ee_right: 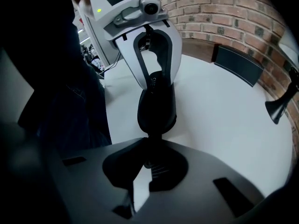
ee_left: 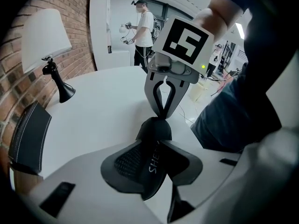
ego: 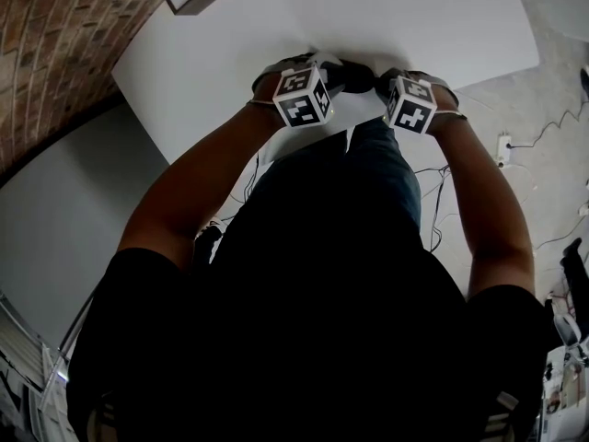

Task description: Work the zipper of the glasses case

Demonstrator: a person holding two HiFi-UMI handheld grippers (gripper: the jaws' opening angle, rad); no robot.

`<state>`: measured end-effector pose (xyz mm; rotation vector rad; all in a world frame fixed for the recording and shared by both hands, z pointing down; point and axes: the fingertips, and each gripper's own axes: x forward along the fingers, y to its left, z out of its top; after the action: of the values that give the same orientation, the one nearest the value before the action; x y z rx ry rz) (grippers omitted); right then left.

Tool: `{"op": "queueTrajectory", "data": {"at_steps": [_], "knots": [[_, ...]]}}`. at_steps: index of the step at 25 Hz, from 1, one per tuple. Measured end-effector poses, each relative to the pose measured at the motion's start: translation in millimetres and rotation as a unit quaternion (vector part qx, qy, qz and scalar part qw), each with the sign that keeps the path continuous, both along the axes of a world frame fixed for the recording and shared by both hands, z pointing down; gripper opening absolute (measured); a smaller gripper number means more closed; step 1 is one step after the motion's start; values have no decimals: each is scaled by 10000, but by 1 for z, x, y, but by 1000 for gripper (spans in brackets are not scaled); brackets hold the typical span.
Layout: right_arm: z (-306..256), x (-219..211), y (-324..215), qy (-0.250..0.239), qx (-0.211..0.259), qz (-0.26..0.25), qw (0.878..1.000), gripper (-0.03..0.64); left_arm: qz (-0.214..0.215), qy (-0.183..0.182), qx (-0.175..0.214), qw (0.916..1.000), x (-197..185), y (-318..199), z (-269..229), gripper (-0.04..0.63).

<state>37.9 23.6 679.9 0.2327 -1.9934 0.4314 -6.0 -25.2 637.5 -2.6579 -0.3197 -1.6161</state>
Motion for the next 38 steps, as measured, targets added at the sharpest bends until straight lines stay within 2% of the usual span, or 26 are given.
{"op": "queueTrajectory", "data": {"at_steps": [5, 8, 11, 13, 15, 17, 19, 22, 27, 30, 34, 38], "knots": [[-1, -2, 1, -139, -220, 716, 9971, 0, -23, 20, 129, 9999, 0, 0, 1, 133], [-1, -4, 4, -147, -199, 893, 9957, 0, -78, -8, 121, 9999, -1, 1, 1, 132], [1, -5, 3, -54, -51, 980, 9952, 0, -64, -102, -46, 9999, -3, 3, 0, 132], [2, -6, 3, 43, 70, 929, 9956, 0, 310, -194, -107, 9993, -5, 5, -2, 133], [2, -5, 3, 157, 207, 814, 9963, 0, 905, -285, 39, 9955, -6, 5, -3, 159], [1, -4, 1, 254, 355, 715, 9965, 0, 1441, -360, 201, 9887, -7, 4, -4, 195], [1, -2, -4, 347, 536, 652, 9958, 0, 1872, -451, 205, 9811, -8, 6, -3, 228], [0, 6, -16, 501, 864, 560, 9934, 0, 2289, -659, 134, 9711, -12, 9, 5, 275], [-1, 16, -44, 669, 1256, 435, 9889, 0, 2025, -1079, 69, 9733, -23, -12, 17, 315], [-1, 17, -55, 726, 1362, 411, 9872, 0, 1588, -1181, -22, 9802, -28, -17, 24, 322], [5, 17, -53, 774, 1248, 463, 9881, 0, 964, -1291, -41, 9869, -32, -17, 32, 319], [4, 13, -46, 624, 1032, 724, 9901, 0, 499, -1404, -147, 9887, -35, -20, 37, 308]]}}
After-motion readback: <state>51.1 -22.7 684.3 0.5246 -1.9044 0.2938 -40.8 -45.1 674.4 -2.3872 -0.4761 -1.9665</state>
